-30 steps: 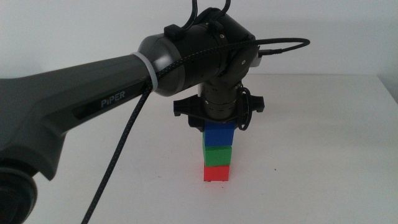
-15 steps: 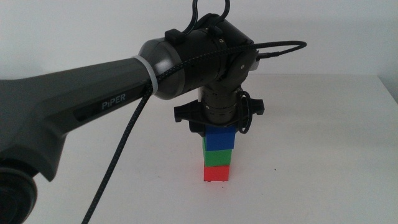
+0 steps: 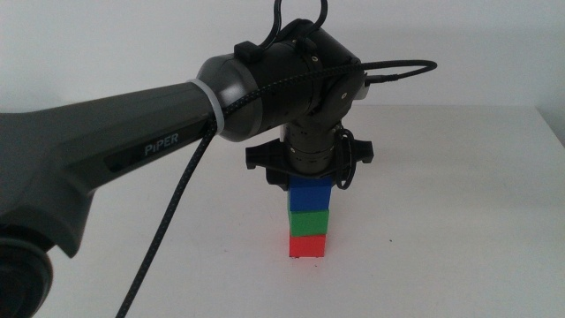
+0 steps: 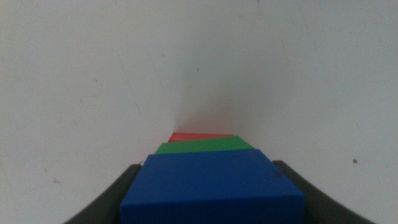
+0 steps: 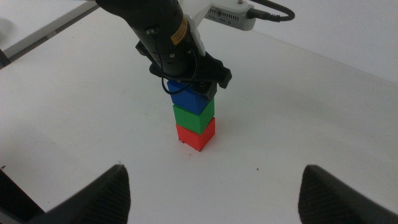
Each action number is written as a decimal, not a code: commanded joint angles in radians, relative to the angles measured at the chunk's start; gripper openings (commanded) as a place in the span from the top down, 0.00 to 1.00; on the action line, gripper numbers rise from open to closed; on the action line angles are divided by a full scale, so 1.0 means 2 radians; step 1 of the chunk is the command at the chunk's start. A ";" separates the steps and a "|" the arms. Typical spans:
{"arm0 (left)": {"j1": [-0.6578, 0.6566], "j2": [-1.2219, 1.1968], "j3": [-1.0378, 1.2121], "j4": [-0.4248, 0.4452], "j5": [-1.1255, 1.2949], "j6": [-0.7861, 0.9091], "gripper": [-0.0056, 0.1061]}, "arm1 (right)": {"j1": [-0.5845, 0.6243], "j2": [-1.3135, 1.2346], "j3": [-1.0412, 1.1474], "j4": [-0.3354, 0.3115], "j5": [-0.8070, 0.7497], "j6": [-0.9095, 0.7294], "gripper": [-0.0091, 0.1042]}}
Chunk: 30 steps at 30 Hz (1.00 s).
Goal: Stack red cubes first, then green, then blue cubes in a specific spot.
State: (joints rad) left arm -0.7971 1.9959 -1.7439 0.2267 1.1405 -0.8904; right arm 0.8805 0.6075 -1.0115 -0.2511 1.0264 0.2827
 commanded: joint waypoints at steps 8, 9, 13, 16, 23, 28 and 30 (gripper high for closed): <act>0.000 -0.004 0.002 0.006 0.001 0.002 0.11 | -0.002 -0.001 0.002 -0.004 -0.005 -0.004 0.23; 0.000 -0.004 0.002 0.006 0.003 0.004 0.11 | -0.002 -0.001 0.002 -0.004 -0.005 -0.004 0.23; 0.000 -0.017 -0.001 0.004 0.015 0.037 0.11 | -0.002 -0.001 0.002 -0.004 -0.005 -0.004 0.23; 0.000 -0.055 -0.008 0.005 0.040 0.071 0.11 | -0.002 -0.001 0.002 -0.004 -0.005 -0.004 0.23; 0.000 -0.215 -0.002 0.016 0.040 0.193 0.11 | -0.002 -0.001 0.002 -0.004 -0.005 -0.004 0.23; 0.008 -0.303 0.026 0.066 0.040 0.241 0.11 | -0.002 -0.001 0.002 -0.004 -0.005 -0.004 0.23; 0.026 -0.342 0.048 0.068 0.040 0.258 0.11 | -0.002 -0.001 0.002 -0.004 -0.005 -0.004 0.23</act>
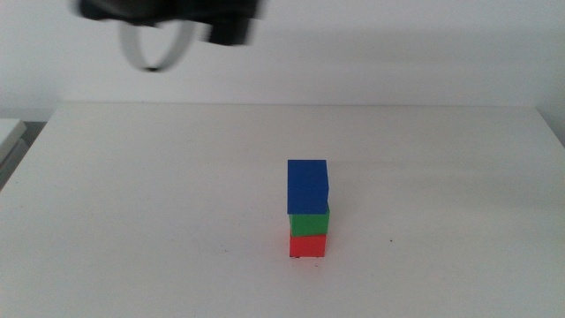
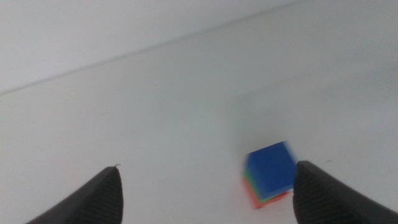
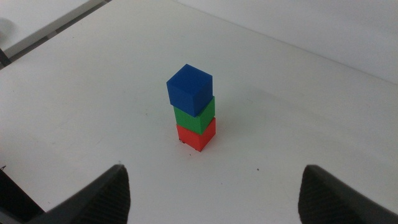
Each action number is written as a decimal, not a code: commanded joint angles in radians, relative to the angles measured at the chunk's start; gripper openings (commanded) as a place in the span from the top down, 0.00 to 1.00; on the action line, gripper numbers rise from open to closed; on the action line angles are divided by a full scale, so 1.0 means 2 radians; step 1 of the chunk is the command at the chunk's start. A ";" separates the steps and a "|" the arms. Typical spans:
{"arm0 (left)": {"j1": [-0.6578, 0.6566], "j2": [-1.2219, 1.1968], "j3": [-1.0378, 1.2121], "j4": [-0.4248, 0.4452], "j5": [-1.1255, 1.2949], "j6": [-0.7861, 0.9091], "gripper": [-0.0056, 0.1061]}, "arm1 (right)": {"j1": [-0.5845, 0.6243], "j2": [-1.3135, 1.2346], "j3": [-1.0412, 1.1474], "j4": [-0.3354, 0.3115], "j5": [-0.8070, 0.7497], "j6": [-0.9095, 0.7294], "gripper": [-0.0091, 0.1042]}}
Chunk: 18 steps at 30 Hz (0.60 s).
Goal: Stack red cubes first, then green, then blue cubes in a specific spot.
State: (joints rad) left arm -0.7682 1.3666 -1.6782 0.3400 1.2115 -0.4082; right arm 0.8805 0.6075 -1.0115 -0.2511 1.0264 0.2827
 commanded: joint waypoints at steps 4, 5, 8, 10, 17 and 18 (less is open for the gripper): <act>0.059 -0.111 0.070 0.002 0.005 0.048 0.11 | -0.002 -0.001 0.002 -0.004 -0.005 -0.004 0.23; 0.075 -0.131 0.084 0.001 0.005 0.049 0.11 | -0.002 -0.001 0.002 -0.004 -0.005 -0.004 0.23; 0.140 -0.188 0.122 -0.020 0.005 0.049 0.11 | -0.002 -0.001 0.002 -0.004 -0.005 -0.004 0.23; 0.190 -0.229 0.151 -0.057 0.005 0.067 0.11 | -0.002 -0.001 0.002 -0.004 -0.005 -0.004 0.23; 0.310 -0.376 0.264 -0.078 -0.066 0.126 0.11 | -0.002 -0.002 0.002 -0.004 -0.005 -0.004 0.23; 0.317 -0.388 0.275 -0.083 -0.077 0.126 0.11 | -0.002 -0.002 0.002 -0.004 -0.005 -0.004 0.23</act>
State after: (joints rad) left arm -0.1610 0.6256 -1.1661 0.1959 1.1171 -0.1651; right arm 0.8805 0.6075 -1.0115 -0.2511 1.0264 0.2827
